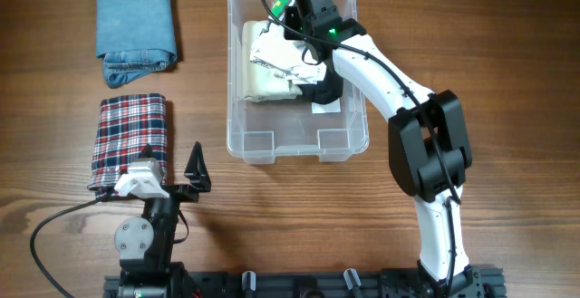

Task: Pack container
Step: 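Lower the white shirt onto the bin's upper garments and release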

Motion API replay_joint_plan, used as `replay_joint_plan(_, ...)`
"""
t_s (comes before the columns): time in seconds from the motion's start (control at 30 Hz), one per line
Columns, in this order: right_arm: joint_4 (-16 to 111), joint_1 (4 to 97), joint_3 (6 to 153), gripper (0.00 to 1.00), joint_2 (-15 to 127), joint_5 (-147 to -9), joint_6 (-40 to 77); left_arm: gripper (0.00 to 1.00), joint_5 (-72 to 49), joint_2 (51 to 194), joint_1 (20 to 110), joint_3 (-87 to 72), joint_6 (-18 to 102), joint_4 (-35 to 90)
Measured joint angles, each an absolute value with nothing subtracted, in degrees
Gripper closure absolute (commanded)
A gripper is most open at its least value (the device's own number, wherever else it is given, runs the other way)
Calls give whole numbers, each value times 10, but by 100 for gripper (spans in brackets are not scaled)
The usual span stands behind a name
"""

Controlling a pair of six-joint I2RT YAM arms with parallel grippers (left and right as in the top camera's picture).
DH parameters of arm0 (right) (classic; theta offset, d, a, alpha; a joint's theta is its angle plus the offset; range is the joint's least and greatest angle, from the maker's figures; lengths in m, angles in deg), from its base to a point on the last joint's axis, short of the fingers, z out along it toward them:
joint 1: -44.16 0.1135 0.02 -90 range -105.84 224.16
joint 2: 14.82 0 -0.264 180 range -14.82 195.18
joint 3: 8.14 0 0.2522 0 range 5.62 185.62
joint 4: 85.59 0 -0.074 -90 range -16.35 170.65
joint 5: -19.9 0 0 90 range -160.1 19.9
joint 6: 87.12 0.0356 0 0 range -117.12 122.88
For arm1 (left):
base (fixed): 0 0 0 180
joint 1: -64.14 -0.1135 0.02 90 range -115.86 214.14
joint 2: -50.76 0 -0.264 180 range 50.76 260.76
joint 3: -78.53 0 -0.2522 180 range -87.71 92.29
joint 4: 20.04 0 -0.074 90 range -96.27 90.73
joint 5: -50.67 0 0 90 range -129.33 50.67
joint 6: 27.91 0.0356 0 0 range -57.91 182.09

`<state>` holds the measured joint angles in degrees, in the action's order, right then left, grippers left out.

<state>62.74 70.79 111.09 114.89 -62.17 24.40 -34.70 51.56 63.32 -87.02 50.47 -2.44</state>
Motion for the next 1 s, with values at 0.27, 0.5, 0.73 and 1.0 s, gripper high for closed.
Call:
replay_joint_plan(0.27, 598, 708, 1110, 95, 1099, -624, 220, 0, -347, 516, 633, -870, 505, -24)
replay_joint_plan(0.5, 457, 708, 1115, 96, 966, -626, 220, 0, -347, 516, 633, -870, 505, -24)
replay_joint_plan(0.73, 409, 708, 1069, 96, 1029, -660, 220, 0, -347, 516, 633, -870, 505, -24)
replay_joint_plan(1.0, 385, 708, 1059, 96, 1061, -688, 225, 0, -347, 516, 633, -870, 505, -24)
